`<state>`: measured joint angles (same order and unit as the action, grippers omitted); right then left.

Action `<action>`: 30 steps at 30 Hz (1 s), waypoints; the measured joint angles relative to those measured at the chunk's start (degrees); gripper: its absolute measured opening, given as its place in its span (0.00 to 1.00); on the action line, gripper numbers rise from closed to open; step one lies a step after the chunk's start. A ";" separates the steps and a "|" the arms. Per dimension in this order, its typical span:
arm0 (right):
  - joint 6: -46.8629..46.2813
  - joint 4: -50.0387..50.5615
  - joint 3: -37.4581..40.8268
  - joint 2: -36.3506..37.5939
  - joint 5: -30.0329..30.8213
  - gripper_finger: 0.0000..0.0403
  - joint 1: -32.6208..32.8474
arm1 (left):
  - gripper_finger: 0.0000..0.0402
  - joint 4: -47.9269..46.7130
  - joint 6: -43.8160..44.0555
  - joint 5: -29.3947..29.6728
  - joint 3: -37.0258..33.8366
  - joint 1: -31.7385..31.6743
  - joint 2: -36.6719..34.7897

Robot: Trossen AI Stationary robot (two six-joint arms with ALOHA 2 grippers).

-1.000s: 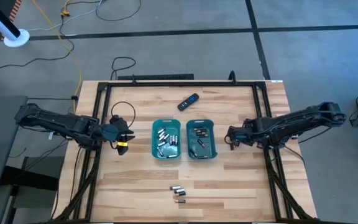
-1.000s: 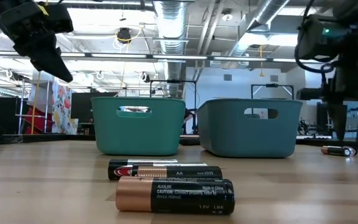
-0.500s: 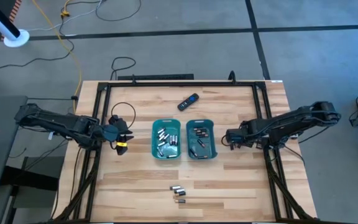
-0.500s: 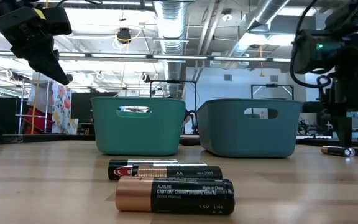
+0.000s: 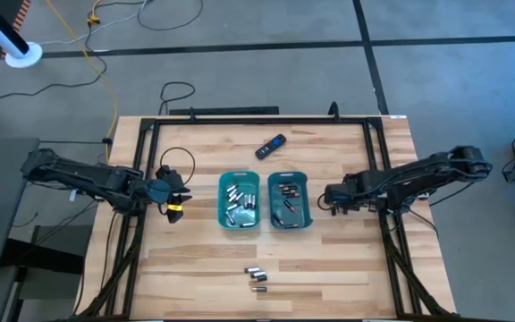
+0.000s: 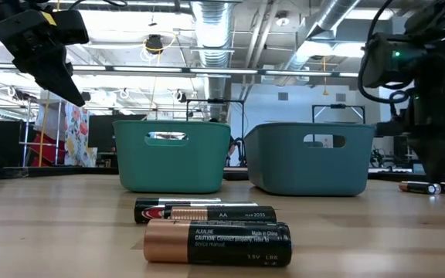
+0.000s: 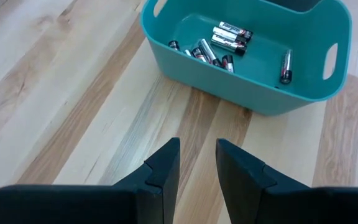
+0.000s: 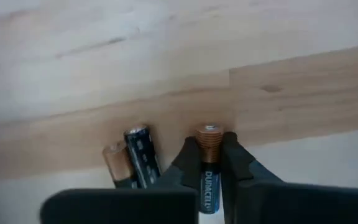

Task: Sort batteries
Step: Put the copper and black battery into the blue bin

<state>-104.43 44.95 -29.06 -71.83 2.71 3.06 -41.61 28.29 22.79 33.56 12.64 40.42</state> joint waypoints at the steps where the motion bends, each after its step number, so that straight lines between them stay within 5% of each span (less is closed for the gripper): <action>1: 1.18 0.30 -0.30 0.81 -0.34 0.07 -0.19 | 0.25 -0.04 0.00 0.00 0.00 0.00 0.00; 7: 6.63 8.53 -4.46 6.01 -2.91 0.03 -1.63 | 0.25 -0.18 -0.01 0.22 0.00 0.01 0.02; 15: 19.99 20.97 -16.01 9.05 3.97 0.04 -4.14 | 0.25 -0.06 -0.02 0.40 0.00 0.02 0.04; 30: 57.26 11.82 -41.75 -4.77 12.67 0.04 -6.81 | 0.25 0.20 0.50 0.55 0.00 0.02 0.04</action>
<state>-47.17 56.77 -70.82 -76.61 15.38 -3.75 -41.41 28.80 23.33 33.56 12.67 40.47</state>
